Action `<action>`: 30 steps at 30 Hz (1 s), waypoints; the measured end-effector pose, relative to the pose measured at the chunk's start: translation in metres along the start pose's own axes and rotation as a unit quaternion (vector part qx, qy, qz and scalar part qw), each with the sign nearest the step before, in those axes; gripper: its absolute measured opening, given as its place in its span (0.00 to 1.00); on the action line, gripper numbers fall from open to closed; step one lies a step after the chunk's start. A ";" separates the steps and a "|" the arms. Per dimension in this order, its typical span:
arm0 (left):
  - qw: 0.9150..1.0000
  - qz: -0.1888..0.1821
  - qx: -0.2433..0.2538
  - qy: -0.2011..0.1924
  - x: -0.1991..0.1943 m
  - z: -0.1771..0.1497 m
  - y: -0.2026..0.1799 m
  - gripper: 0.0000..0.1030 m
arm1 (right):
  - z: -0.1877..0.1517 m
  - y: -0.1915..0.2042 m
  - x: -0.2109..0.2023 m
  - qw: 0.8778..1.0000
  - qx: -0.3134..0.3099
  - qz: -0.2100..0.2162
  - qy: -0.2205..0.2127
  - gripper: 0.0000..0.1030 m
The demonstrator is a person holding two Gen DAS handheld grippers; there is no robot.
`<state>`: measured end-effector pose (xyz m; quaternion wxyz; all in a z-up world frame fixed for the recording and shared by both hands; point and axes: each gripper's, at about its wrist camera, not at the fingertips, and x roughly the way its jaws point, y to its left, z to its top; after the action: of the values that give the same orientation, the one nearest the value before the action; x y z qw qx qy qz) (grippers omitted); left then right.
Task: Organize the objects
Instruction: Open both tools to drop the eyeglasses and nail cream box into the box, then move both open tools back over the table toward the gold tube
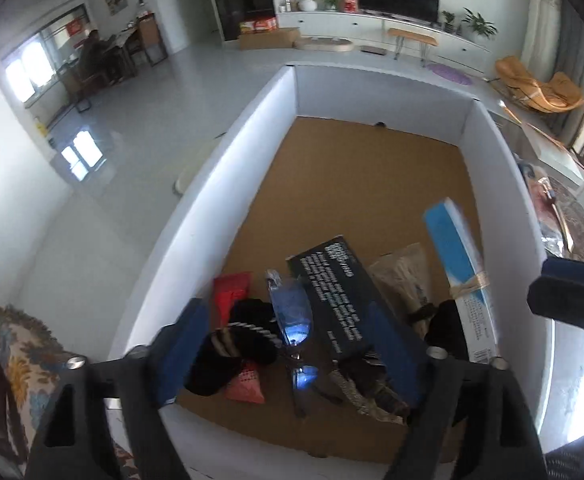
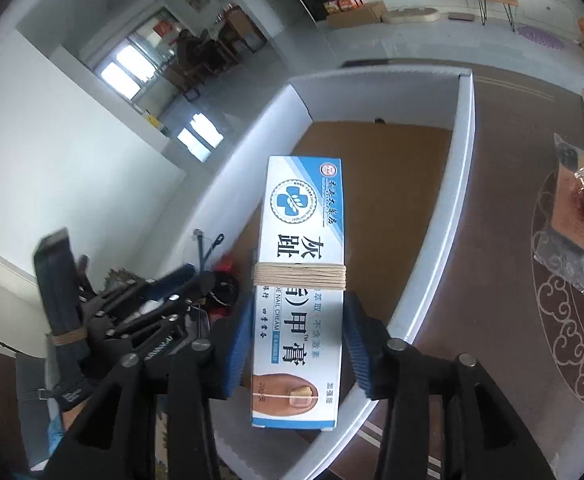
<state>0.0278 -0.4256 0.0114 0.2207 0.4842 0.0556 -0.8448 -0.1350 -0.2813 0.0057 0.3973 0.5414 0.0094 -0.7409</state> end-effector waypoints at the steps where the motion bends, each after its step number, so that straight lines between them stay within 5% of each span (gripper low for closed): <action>1: 1.000 0.002 -0.007 -0.007 -0.001 -0.002 0.003 0.88 | -0.002 0.005 0.006 1.000 -0.012 -0.008 0.002 0.63; 6: 0.998 -0.033 -0.048 -0.031 -0.006 0.000 0.003 0.88 | -0.018 0.007 -0.024 0.995 -0.054 -0.053 -0.066 0.85; 10: 0.993 -0.085 -0.052 -0.066 -0.026 0.010 -0.028 0.88 | -0.034 -0.029 -0.057 0.984 -0.044 -0.113 -0.129 0.86; 14: 0.986 -0.132 0.000 -0.102 -0.057 0.011 -0.084 0.88 | -0.063 -0.102 -0.081 0.966 -0.007 -0.202 -0.160 0.90; 18: 0.972 -0.193 0.063 -0.118 -0.089 0.003 -0.148 0.88 | -0.119 -0.186 -0.087 0.944 0.037 -0.299 -0.131 0.90; 26: 0.939 -0.295 0.166 -0.063 -0.108 -0.048 -0.291 0.91 | -0.208 -0.284 -0.121 0.910 0.138 -0.371 -0.124 0.90; 30: 0.933 -0.295 0.206 -0.022 -0.087 -0.081 -0.347 0.91 | -0.225 -0.298 -0.138 0.902 0.172 -0.371 -0.140 0.90</action>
<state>-0.0182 -0.0616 0.0006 -0.1418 0.4623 0.0157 -0.8752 -0.1213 0.1018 -0.0997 -0.0085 0.4495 0.0269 -0.8929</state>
